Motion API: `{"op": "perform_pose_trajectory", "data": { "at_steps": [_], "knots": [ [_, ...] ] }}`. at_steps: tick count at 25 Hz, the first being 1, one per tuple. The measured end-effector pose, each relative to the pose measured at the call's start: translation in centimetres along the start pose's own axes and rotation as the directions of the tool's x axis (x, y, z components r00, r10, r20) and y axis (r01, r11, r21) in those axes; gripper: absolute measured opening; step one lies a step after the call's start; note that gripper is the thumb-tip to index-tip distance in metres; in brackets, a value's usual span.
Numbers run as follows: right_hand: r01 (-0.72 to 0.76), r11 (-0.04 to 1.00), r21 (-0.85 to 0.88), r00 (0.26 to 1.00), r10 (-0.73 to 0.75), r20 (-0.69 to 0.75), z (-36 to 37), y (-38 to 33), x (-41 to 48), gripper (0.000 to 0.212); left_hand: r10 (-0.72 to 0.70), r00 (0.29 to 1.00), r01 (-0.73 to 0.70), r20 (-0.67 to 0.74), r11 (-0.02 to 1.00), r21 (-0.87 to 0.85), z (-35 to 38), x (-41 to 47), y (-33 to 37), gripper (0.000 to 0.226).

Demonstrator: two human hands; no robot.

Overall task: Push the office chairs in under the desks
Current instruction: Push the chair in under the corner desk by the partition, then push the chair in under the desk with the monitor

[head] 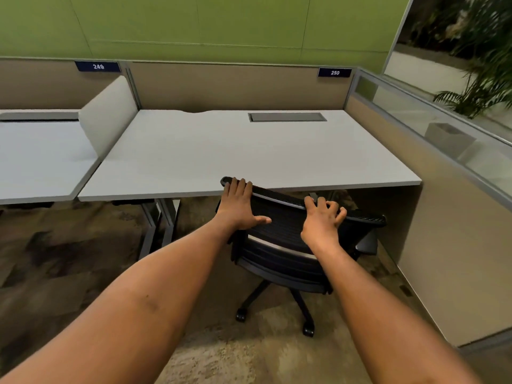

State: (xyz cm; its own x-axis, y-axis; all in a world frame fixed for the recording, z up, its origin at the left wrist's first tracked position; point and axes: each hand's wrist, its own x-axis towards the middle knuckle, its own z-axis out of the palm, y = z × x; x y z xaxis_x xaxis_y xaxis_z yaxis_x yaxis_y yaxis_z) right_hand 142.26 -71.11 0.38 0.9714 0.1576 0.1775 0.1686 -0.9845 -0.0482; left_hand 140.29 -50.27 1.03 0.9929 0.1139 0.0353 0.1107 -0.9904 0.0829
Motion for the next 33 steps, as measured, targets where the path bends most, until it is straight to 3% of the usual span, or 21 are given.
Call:
{"op": "perform_pose_trajectory", "data": {
  "at_steps": [5, 9, 12, 17, 22, 27, 30, 33],
  "knots": [
    [0.016, 0.997, -0.082, 0.999, -0.013, 0.037, -0.6, 0.1, 0.6, 0.07, -0.008, 0.996, 0.017, 0.085, 0.994, -0.104, -0.8, -2.4, 0.5, 0.122],
    [-0.007, 0.927, -0.375, 1.0, 0.015, 0.019, -0.2, -2.1, -1.1, 0.07, -0.071, 0.988, 0.088, 0.134, 0.988, -0.124, 1.0, -6.6, 1.2, 0.115],
    [0.055, 0.903, -0.426, 0.998, -0.061, 0.0, 1.1, -5.3, -4.0, 0.075, -0.127, 0.98, 0.149, 0.152, 0.979, -0.139, 3.7, -10.7, 0.7, 0.108],
    [0.241, 0.946, -0.218, 0.965, -0.209, 0.16, 4.2, -11.5, -13.0, 0.09, -0.216, 0.954, 0.251, 0.206, 0.955, -0.157, 8.1, -20.6, -3.3, 0.1],
    [0.307, 0.95, -0.062, 0.905, -0.271, 0.329, 6.8, -14.5, -22.8, 0.071, -0.324, 0.931, 0.358, 0.166, 0.901, -0.247, 10.8, -31.9, -6.0, 0.088],
    [0.369, 0.929, -0.032, 0.817, -0.307, 0.489, 9.4, -16.5, -35.9, 0.055, -0.451, 0.861, 0.506, 0.234, 0.8, -0.322, 13.6, -46.8, -7.6, 0.078],
    [0.41, 0.912, -0.008, 0.752, -0.333, 0.569, 9.1, -19.7, -45.5, 0.058, -0.513, 0.828, 0.561, 0.228, 0.758, -0.332, 13.6, -57.0, -10.6, 0.072],
    [0.502, 0.863, 0.067, 0.695, -0.448, 0.562, 7.9, -23.2, -54.8, 0.059, -0.608, 0.784, 0.609, 0.127, 0.713, -0.347, 12.8, -66.7, -13.5, 0.068]
  ]
}}
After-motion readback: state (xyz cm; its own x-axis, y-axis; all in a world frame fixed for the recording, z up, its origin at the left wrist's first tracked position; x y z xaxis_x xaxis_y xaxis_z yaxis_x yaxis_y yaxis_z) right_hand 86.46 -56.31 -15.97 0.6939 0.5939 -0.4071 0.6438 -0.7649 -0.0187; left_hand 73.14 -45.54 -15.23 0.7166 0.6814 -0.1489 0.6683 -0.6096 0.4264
